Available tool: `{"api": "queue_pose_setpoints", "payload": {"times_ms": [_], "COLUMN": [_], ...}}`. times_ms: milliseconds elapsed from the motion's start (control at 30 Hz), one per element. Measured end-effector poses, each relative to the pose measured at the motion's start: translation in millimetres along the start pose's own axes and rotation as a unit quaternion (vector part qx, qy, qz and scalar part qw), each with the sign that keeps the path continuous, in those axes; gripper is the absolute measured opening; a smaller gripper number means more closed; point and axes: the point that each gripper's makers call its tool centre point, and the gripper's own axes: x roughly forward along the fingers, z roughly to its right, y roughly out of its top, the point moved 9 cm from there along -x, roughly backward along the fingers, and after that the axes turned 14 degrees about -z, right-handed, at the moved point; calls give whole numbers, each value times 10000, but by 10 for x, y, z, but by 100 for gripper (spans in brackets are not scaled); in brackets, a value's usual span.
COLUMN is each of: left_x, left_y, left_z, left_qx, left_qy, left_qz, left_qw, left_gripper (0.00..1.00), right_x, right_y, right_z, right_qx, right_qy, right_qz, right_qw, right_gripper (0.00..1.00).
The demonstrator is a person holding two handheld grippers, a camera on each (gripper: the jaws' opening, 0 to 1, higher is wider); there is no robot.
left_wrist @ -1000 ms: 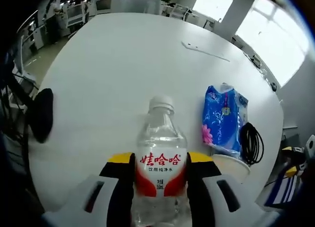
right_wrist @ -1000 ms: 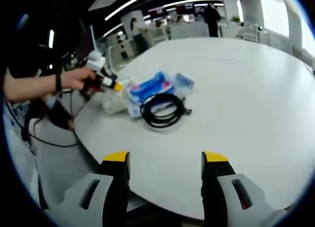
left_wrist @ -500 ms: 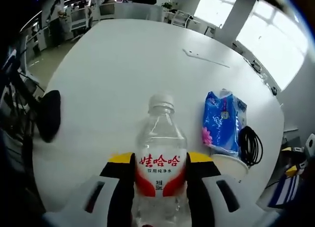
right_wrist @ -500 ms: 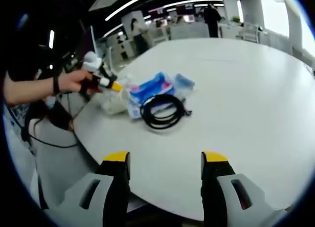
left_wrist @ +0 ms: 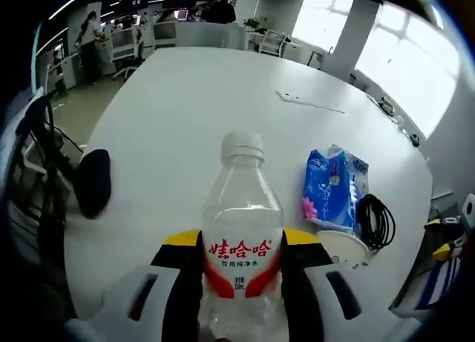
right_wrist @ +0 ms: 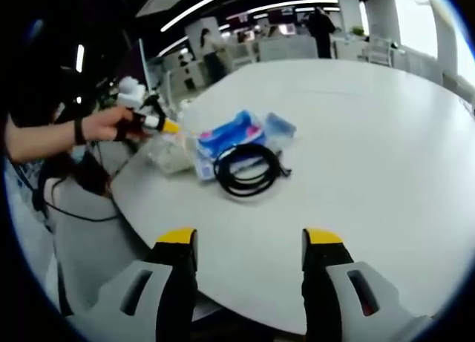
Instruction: Arrange the tabletop items into an orderly group along one side of the table until the central work area is clear of visible clutter.
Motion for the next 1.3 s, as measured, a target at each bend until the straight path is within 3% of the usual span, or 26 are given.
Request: {"api": "queue_pose_setpoints", "payload": {"times_ms": [367,800,1067,1300], "left_x": [-176,-432,-499,-529], "left_y": [-122,-397,-626,-723], "left_z": [22,63,89,169], "left_qx": [159,322,286,449], "left_qy": [91,349,469,652], "left_qz": [423,962,1004,1013], "left_qw": [9989,9942,9934,9917], "left_gripper": [39,39,39,39], "right_x": [-15,-14,-16,-31], "right_y": [-24,-71,-87,-99], "right_z": [-11,-62,-88,-82], "right_qx": [-11,-49,-85,-56], "right_qy": [17,64,90,99], "right_qz": [38,57,88,156], "right_qw": [10000,10000,9999,9998], "right_gripper": [55,54,54,54]}}
